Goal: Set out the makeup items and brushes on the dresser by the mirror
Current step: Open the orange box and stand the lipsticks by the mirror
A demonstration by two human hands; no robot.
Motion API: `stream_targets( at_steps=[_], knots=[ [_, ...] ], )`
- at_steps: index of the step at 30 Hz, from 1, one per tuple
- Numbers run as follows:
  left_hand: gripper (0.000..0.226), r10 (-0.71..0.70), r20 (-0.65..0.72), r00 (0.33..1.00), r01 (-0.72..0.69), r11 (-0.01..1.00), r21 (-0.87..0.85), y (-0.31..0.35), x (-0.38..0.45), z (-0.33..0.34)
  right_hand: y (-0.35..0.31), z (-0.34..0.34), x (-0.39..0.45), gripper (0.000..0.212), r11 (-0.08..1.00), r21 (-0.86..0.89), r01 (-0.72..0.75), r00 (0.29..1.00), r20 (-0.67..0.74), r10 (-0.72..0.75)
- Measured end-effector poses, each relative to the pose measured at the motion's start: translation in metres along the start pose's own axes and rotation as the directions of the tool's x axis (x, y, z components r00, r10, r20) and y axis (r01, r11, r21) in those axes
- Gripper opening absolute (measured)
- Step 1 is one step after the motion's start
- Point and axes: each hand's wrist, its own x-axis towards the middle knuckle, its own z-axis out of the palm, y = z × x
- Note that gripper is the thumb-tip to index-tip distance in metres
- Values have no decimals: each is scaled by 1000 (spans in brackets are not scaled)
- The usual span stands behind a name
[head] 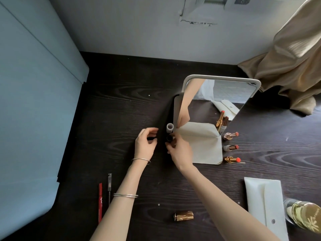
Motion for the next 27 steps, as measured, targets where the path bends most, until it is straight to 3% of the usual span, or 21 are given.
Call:
stream_targets(
  at_steps=[8, 13, 16, 18, 21, 23, 27],
  knots=[
    [31, -33, 77, 996, 34, 999, -8, -5, -32, -2, 1, 1, -1, 22, 1000, 17, 6, 1000, -30, -6],
    [26, -21, 83, 996, 23, 1000, -17, 9, -48, -5, 0, -6, -9, 32, 997, 74, -11, 998, -56, 15],
    [19, -11, 192, 981, 3, 999, 39, 20, -69, -9, 12, -20, -35, 27, 996, 86, -16, 998, -56, 21],
    [16, -24, 387, 922, -28, 991, 130, 23, -90, -10, 31, -32, -59, 16, 1000, 24, -13, 1000, 21, 13],
    [36, -62, 684, 727, -268, 891, 366, 23, -125, -1, 63, -44, -96, 14, 992, -120, 44, 978, 209, -18],
    [51, -128, 762, 635, -428, 763, 485, 19, -144, 8, 80, -47, -118, 24, 976, -195, 91, 944, 329, -22],
    [41, -136, 783, 608, -591, 580, 560, 19, -161, 23, 100, -48, -146, 37, 937, -282, 205, 877, 478, -48]
  ],
)
